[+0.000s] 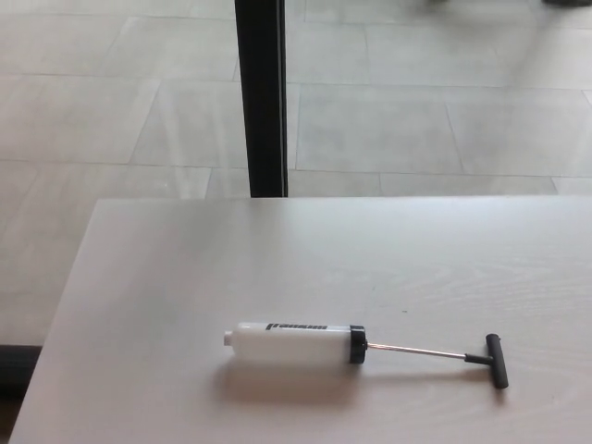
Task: The robot uses its left hand to lift the air pump kept on the middle of the desk and use the right hand to pull out the handle
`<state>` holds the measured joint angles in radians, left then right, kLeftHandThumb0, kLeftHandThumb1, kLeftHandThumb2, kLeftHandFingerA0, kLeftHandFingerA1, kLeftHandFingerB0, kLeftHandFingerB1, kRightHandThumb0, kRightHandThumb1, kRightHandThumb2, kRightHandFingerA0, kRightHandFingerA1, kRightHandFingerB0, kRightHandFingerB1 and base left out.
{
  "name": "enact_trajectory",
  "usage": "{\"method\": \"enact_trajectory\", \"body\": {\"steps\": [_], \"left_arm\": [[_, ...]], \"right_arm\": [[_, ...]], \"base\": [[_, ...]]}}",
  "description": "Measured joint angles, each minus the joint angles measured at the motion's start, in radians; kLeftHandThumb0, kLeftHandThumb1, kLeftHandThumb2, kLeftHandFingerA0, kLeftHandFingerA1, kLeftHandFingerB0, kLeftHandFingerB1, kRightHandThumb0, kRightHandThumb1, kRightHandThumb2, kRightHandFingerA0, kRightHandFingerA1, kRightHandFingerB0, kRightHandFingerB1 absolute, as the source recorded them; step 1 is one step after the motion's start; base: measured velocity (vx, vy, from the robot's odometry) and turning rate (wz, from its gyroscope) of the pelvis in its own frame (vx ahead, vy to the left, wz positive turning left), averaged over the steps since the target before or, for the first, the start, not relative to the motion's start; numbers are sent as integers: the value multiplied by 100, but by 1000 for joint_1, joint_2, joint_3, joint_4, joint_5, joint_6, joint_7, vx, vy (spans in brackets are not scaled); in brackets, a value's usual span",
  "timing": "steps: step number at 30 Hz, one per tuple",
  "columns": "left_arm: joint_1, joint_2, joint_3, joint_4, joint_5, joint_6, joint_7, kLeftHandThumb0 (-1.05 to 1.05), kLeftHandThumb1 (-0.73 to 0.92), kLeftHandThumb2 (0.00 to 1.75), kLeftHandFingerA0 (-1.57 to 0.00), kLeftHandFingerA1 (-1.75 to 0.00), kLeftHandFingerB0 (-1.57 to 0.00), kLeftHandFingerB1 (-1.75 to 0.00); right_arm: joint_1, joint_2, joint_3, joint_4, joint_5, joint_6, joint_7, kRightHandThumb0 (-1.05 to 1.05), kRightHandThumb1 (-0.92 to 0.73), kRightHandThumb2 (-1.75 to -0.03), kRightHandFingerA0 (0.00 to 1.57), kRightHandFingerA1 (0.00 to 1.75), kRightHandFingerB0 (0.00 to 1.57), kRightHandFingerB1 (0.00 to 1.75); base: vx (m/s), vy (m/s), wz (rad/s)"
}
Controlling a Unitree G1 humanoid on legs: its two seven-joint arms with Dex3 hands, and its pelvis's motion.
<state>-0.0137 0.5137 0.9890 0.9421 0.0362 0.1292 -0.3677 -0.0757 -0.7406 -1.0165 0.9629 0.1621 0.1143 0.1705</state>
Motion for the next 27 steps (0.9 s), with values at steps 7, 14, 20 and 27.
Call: {"method": "enact_trajectory", "body": {"steps": [7, 14, 20, 27], "left_arm": [[55, -33, 111, 124, -87, -1, 59, -59, 72, 61, -40, -65, -32, -45], [54, -30, 129, 193, -179, -11, 137, -58, 71, 61, -42, -62, -34, -44], [45, -13, 108, 204, -245, -37, 184, -54, 68, 60, -47, -66, -40, -48], [30, -8, 74, 214, -307, -88, 237, -52, 55, 89, -51, -70, -38, -58]], "right_arm": [[6, 33, -98, 70, 62, -57, -44, -38, -46, -108, 4, 55, 0, 51], [-12, 143, -119, 91, 135, -126, -97, -76, -86, -66, 14, 53, 15, 34], [-18, 178, -132, 87, 201, -158, -143, -78, -85, -66, 18, 58, 21, 36], [-13, 188, -103, 79, 254, -178, -165, -80, -85, -66, 20, 59, 15, 35]], "base": [[0, 0, 0], [0, 0, 0], [0, 0, 0], [0, 0, 0]]}}
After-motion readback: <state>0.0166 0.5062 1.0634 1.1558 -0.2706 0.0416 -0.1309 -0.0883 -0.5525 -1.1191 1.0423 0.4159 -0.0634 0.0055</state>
